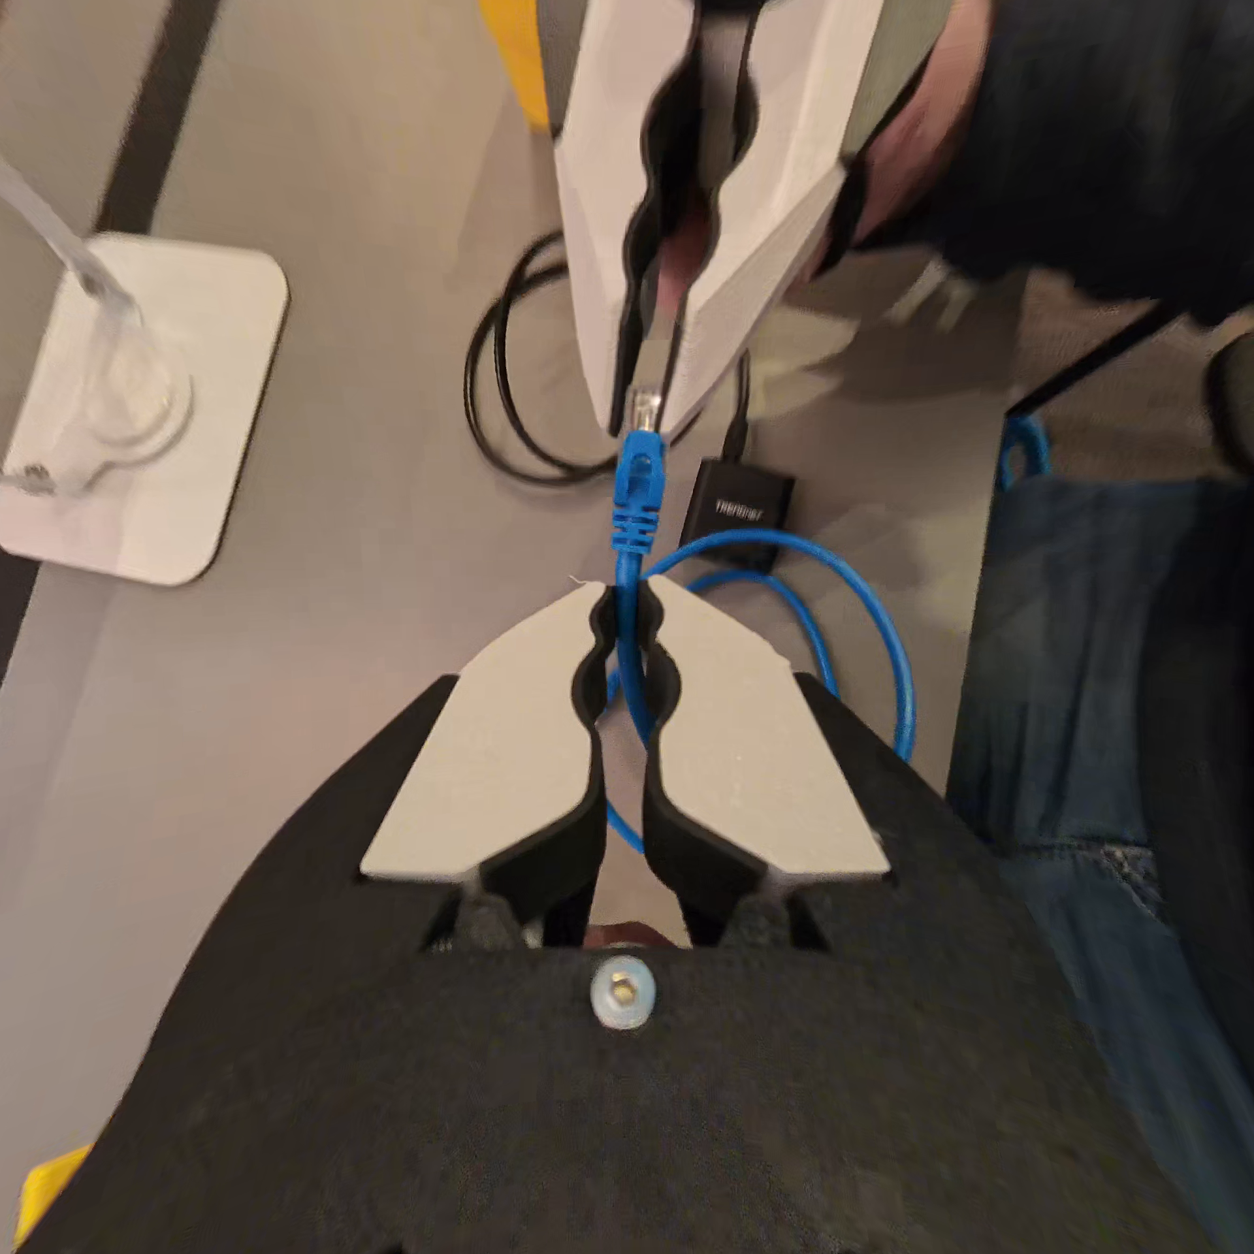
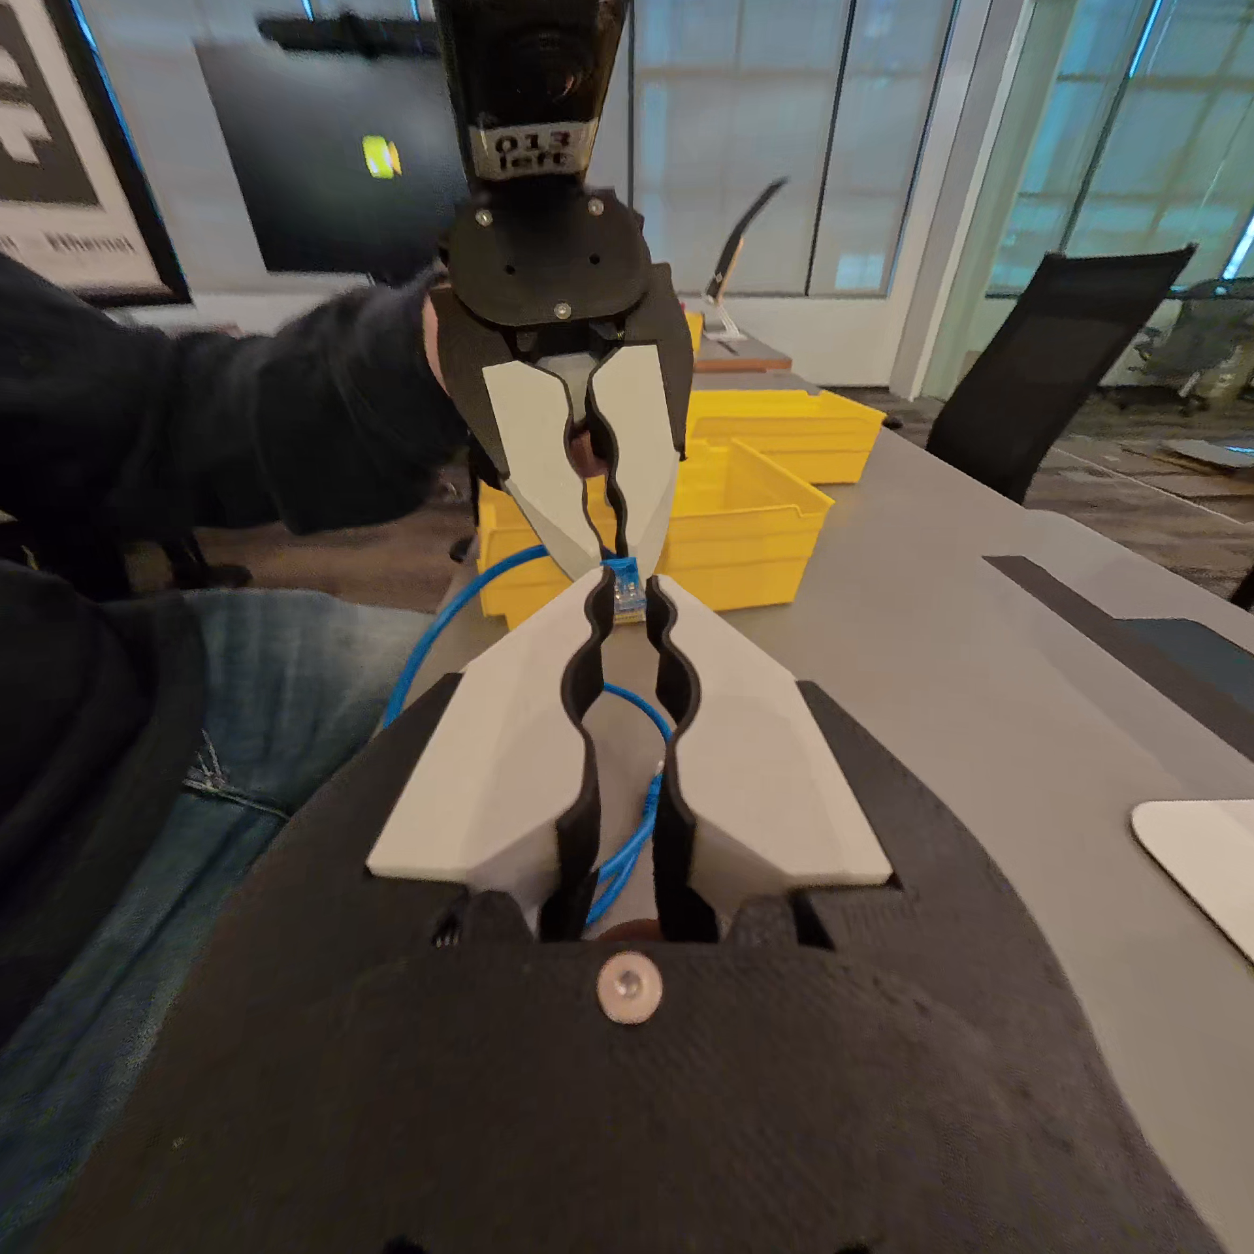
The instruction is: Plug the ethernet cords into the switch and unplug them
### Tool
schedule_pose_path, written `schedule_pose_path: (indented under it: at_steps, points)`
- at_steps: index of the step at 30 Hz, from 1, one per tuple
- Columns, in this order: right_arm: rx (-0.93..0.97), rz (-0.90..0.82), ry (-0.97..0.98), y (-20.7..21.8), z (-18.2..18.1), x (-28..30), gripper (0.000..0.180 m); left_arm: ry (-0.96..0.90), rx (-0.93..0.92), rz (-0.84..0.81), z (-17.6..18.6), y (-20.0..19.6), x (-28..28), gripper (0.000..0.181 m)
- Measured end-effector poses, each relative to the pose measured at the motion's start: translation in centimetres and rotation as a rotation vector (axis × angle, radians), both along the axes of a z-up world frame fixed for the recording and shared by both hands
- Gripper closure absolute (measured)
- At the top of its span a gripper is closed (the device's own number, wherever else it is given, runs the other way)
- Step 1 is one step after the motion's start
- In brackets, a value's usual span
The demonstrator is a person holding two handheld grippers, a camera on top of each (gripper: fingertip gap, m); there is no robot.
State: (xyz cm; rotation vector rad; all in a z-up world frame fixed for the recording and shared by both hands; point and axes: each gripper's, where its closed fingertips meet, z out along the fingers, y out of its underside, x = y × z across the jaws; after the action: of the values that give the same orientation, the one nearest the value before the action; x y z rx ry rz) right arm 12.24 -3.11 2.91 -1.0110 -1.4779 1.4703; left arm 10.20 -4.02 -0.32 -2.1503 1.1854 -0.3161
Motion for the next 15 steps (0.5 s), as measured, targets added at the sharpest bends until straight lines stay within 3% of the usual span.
schedule_pose_path:
  at_steps: [10,15]
  points:
    - [-0.153,0.048,0.136,0.2,1.6,1.6,0.172,-0.464,0.108,0.030,2.4,0.3,2.3,0.175]
    - [-0.106,0.045,0.096,0.1,0.9,1.8,0.166,-0.433,0.101,0.049,1.6,0.2,2.4,0.175]
